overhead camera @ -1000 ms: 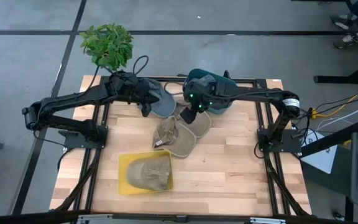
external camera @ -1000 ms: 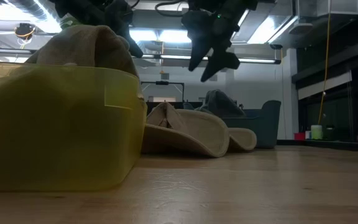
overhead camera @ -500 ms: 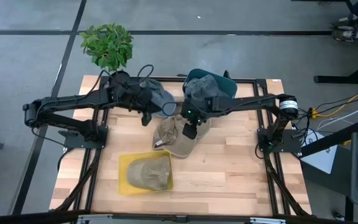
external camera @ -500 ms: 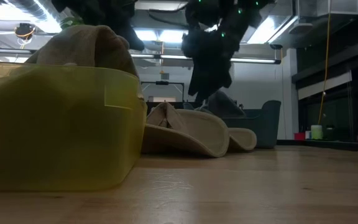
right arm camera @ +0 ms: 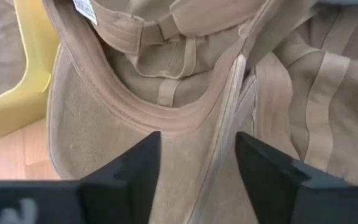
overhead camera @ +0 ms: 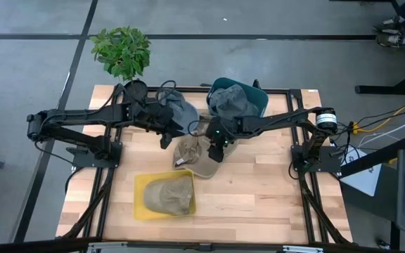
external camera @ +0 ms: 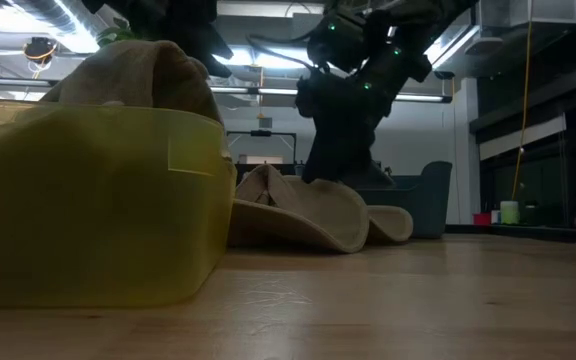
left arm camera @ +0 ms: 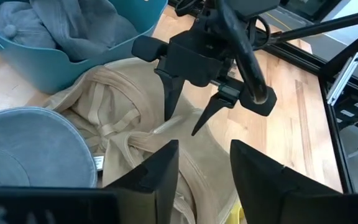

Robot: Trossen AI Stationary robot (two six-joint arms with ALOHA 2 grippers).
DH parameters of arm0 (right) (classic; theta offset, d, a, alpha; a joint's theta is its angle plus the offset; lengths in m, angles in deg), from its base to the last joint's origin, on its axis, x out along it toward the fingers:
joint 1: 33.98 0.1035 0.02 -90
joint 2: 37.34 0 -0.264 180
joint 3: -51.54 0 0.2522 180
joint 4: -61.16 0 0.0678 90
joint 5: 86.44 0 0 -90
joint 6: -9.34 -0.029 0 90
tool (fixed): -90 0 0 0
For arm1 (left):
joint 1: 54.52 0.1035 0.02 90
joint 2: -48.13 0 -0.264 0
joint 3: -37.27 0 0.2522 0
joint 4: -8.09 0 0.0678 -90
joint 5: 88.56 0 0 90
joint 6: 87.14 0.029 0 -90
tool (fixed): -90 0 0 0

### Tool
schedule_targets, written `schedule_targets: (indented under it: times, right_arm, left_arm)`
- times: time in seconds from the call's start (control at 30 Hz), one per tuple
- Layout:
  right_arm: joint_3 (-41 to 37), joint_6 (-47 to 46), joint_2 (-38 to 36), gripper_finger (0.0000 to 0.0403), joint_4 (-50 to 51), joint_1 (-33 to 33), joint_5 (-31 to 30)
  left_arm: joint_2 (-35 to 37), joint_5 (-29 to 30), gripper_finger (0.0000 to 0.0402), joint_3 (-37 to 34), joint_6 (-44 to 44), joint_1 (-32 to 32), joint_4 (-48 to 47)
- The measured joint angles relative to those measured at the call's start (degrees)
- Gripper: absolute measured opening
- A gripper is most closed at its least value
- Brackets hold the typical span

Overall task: Pick & Place hat
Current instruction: Put the bottom brown cap into the yellow bin

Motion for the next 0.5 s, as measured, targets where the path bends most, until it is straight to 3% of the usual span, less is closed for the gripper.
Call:
schedule_targets:
  times: [0.33,0.5]
  right_arm:
    - [0.0,-0.5,0.0,0.002,-0.5,0.0,0.0]
    - [0.0,-1.8,0.0,0.0028,-0.7,0.0,0.0]
  left_arm:
    - [0.0,0.0,0.0149,0.0,0.0,0.0,0.1]
    - [0.0,0.0,0.0145,0.0,0.1,0.0,1.0]
